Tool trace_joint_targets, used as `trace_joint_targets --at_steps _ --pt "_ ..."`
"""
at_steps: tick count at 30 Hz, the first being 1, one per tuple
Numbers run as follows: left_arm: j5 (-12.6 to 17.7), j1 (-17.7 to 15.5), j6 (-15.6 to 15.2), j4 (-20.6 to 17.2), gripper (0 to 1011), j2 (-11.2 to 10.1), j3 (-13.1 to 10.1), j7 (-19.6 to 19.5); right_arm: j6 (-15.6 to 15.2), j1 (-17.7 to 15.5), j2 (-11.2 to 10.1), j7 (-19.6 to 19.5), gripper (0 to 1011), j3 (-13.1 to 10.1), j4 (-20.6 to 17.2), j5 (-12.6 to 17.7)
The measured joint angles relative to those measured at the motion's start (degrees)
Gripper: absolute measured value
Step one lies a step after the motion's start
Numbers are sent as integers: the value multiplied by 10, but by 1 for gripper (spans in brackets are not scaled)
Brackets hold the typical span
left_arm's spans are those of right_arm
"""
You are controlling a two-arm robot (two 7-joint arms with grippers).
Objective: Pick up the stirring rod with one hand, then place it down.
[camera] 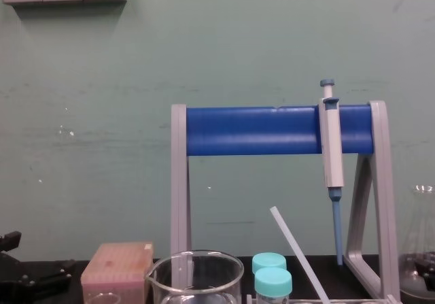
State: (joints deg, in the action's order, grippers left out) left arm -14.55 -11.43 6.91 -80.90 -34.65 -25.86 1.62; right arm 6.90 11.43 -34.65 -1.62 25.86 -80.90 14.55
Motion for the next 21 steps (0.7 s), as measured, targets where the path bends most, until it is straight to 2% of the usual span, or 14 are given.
trace_joint_targets --at_steps 21 --pt "0 0 0 0 1000 0 0 0 0 2 2 4 1004 -5 0 -2"
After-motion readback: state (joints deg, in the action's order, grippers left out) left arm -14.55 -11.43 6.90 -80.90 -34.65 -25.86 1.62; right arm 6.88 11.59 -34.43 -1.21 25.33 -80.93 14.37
